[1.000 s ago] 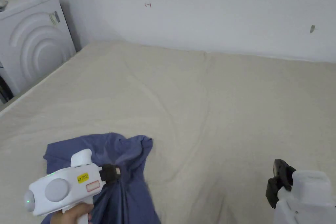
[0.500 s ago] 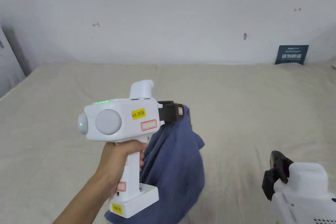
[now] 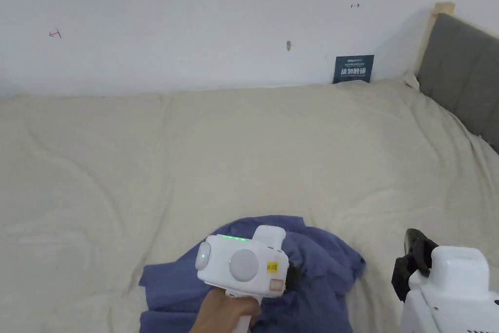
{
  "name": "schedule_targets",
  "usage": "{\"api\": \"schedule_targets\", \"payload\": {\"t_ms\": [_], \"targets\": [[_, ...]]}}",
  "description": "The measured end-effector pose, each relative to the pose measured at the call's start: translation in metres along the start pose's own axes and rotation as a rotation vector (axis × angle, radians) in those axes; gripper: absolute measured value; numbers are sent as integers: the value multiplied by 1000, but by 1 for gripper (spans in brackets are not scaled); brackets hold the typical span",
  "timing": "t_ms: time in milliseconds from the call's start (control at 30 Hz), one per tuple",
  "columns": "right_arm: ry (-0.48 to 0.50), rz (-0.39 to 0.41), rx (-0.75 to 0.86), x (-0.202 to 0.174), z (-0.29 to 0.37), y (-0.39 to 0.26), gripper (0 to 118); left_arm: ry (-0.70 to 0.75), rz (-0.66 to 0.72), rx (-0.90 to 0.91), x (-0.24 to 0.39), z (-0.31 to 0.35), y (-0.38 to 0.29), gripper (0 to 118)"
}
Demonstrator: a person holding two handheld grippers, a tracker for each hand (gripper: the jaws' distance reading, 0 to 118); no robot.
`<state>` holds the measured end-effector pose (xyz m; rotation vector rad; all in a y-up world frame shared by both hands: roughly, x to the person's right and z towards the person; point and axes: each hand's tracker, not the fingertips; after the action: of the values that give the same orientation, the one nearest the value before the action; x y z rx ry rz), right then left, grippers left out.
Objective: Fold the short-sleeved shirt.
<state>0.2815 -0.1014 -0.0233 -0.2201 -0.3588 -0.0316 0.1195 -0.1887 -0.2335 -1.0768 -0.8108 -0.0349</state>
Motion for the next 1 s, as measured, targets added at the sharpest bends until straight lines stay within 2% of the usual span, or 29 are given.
{"api": "schedule_targets", "payload": {"t_ms": [67, 100, 133, 167, 200, 233, 267, 367, 467, 633, 867, 933, 967, 1000], "targets": [[0, -10, -8, 0, -1, -2, 0, 44, 2, -71, -4, -27, -11, 12], [1, -12, -9, 0, -1, -2, 0, 77, 10, -114, -5, -37, -18, 25], [2, -12, -11, -1, -1, -2, 0, 115, 12, -145, -6, -46, -22, 25], [3, -11, -12, -1, -2, -2, 0, 139, 41, -152, -9, -50, -24, 34], [6, -10, -12, -2, -2, -2, 0, 142, 73, -165, -11, -53, -25, 55], [10, -7, -10, -3, -2, -1, 0, 134, 96, -155, -12, -49, -28, 83], [11, -3, -8, -4, -1, 0, 0, 108, 113, -131, -13, -42, -28, 101], [16, 5, 4, -6, -1, 4, 0, 41, 113, 2, -12, -4, -22, 102], [21, 6, 19, -9, -1, 11, 0, 81, 44, 194, -6, 49, -13, 102], [31, 8, 70, -17, 1, 29, 0, 269, -103, 537, 2, 140, -15, 102], [54, 19, 136, -31, 2, 51, 0, 540, -179, 823, -16, 213, -41, 101], [66, 22, 150, -36, 2, 55, 0, 621, -195, 895, -22, 222, -51, 91], [71, 23, 154, -38, 2, 56, 0, 633, -193, 917, -26, 227, -57, 71], [79, 23, 158, -39, 2, 57, 0, 631, -185, 931, -30, 232, -62, 43]]}}
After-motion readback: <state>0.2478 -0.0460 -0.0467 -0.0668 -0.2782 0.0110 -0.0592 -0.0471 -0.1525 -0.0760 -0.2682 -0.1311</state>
